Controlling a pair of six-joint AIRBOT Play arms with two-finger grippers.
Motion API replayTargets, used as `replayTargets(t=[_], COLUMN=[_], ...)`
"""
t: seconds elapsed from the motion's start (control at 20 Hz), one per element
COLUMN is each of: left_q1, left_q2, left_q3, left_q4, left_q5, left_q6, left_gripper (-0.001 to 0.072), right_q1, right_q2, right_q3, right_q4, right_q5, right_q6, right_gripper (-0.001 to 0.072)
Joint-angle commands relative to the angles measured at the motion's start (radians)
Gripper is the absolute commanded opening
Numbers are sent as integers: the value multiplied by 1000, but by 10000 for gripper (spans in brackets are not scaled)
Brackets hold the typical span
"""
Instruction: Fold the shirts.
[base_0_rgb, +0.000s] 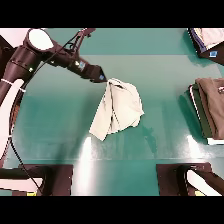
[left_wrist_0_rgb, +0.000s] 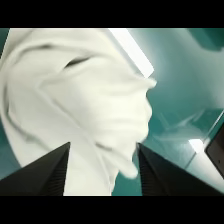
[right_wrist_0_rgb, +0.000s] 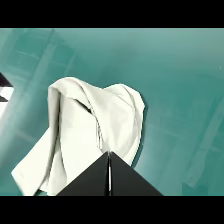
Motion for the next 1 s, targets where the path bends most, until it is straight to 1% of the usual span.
replayTargets(t=[0.0, 0.05, 0.1, 0.25, 0.45, 0.55, 0.6, 0.7, 0.75, 0.85, 0.95], left_q1=[82, 85, 84, 78, 78, 78, 78, 72, 56, 5, -33], left_q2=[-17, -3, 20, 123, 200, 199, 198, 198, 198, 198, 199], left_q3=[-51, -111, -188, -477, -798, -882, -908, -938, -941, -941, -940], left_q4=[2, 2, 1, 3, 2, -8, -39, -135, -148, -137, -137], left_q5=[-212, -211, -179, -21, 130, 213, 256, 303, 315, 346, 378], left_q6=[-14, -14, -10, 13, 38, 39, 42, 132, 150, 149, 129], left_gripper=[479, 479, 479, 480, 480, 480, 480, 479, 479, 479, 477], right_q1=[1, 1, 1, 1, 1, 1, 1, 1, 1, 1, 1], right_q2=[0, 0, 0, -1, -1, -1, -1, -1, -1, -1, -1], right_q3=[4, 4, 4, 4, 4, 4, 4, 4, 4, 4, 4], right_q4=[-3, -3, -3, -3, -3, -3, -3, -3, -3, -3, -3], right_q5=[7, 7, 7, 6, 3, 3, 3, 3, 4, 4, 5], right_q6=[0, 0, 0, 0, 0, 0, 0, 0, 0, 0, 0], right_gripper=[14, 14, 14, 14, 14, 14, 15, 14, 14, 15, 15])
